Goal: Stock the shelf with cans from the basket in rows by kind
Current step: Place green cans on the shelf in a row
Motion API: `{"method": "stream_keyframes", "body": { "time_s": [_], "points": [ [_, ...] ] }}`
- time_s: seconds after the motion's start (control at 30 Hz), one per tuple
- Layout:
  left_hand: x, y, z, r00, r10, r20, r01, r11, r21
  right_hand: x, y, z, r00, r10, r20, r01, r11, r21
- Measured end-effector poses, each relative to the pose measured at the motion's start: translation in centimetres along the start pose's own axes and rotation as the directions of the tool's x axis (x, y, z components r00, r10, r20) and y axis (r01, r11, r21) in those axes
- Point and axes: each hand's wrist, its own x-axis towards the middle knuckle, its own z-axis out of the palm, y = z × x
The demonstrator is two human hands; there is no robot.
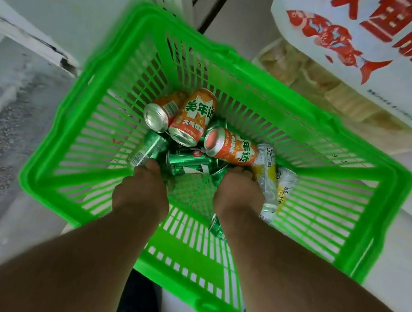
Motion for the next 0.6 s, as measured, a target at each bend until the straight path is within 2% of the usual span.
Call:
{"method": "stream_keyframes", "body": {
  "time_s": [0.13, 0.27, 0.43, 0.6],
  "points": [
    [-1.9, -1.1, -3.3, 0.998, 0.037, 0.044, -0.031, 0.993, -0.116, -1.2, 0.2, -1.5, 1.0, -0.012, -0.029, 0.012, 1.0, 0.007],
    [-4.8, -1.3, -5.3, 0.993, 0.073, 0.088, -0.063, 0.992, -0.108, -3.1, 1.0, -2.1, 1.0, 0.012, -0.003, -0.011, 1.0, 0.018],
    [-3.4, -0.6, -3.7, 0.991, 0.102, 0.085, -0.087, 0.984, -0.158, -1.4, 0.7, -0.4, 0.998, -0.036, 0.053, 0.038, 0.998, -0.043],
    [-1.7, -0.4, -1.1, 0.977, 0.175, 0.123, -0.149, 0.97, -0.195, 0.2, -0.2, 1.5, 0.998, -0.056, 0.011, 0.057, 0.996, -0.066]
  ]
}}
